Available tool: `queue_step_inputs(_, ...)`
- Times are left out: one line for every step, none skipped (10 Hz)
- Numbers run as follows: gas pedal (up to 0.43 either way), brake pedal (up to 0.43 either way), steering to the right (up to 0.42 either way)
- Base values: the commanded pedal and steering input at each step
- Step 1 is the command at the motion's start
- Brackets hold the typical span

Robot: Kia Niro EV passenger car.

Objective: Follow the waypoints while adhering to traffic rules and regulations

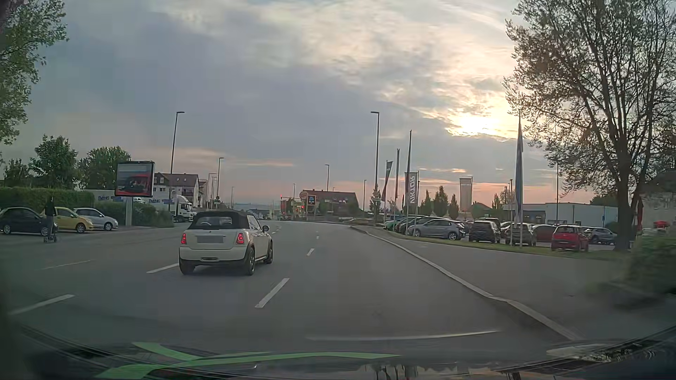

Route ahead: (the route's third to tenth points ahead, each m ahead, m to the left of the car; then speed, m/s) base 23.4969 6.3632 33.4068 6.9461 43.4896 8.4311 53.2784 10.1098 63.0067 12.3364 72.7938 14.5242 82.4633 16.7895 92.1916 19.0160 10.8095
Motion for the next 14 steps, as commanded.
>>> queue_step_inputs(0.028, 0.000, -0.013)
queue_step_inputs(0.028, 0.000, -0.013)
queue_step_inputs(0.028, 0.000, -0.013)
queue_step_inputs(0.028, 0.000, -0.013)
queue_step_inputs(0.028, 0.000, -0.015)
queue_step_inputs(0.028, 0.000, -0.018)
queue_step_inputs(0.028, 0.000, -0.018)
queue_step_inputs(0.028, 0.000, -0.018)
queue_step_inputs(0.028, 0.000, -0.018)
queue_step_inputs(0.028, 0.000, -0.017)
queue_step_inputs(0.028, 0.000, -0.015)
queue_step_inputs(0.028, 0.000, -0.014)
queue_step_inputs(0.028, 0.000, -0.014)
queue_step_inputs(0.028, 0.000, -0.014)
